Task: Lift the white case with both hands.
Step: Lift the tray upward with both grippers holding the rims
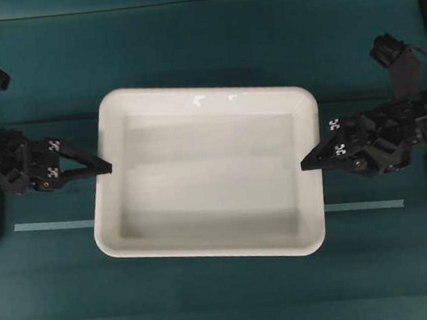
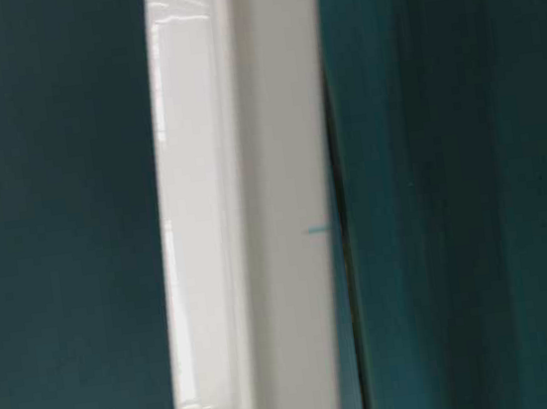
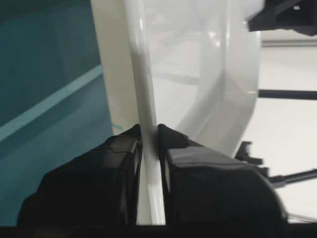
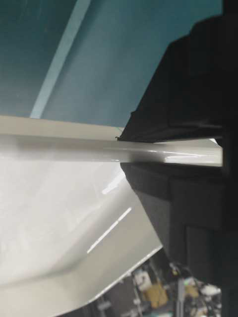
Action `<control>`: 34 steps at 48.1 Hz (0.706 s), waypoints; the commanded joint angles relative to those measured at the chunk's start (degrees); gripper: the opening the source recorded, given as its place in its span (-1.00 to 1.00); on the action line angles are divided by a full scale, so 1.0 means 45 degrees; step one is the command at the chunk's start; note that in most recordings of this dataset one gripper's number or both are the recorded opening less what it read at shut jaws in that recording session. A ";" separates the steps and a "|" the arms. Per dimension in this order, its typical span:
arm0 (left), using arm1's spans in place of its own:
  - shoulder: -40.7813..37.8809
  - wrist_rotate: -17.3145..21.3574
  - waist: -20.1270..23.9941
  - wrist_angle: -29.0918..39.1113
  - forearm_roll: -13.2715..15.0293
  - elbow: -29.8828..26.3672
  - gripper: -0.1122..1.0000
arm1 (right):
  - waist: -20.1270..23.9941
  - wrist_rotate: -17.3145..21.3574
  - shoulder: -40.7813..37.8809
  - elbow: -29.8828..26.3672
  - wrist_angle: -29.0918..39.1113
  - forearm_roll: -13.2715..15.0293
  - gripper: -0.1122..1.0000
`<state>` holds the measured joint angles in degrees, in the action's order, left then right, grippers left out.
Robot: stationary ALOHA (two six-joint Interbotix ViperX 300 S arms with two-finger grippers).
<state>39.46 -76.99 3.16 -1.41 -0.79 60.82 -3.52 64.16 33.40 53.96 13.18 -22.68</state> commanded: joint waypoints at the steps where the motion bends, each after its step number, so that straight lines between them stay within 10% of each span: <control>1: 0.0039 -0.0039 -0.0020 -0.0098 -0.0039 -0.0566 -0.64 | -0.0020 0.0020 0.0156 -0.0605 -0.0098 0.0000 -0.59; 34: 0.0723 -0.0059 -0.0039 0.1563 -0.0039 -0.2422 -0.64 | -0.0508 0.0059 0.1816 -0.1914 0.1270 -0.0078 -0.59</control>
<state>43.15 -77.17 3.25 5.71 -0.88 53.00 -5.45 64.51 41.57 49.04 19.42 -22.76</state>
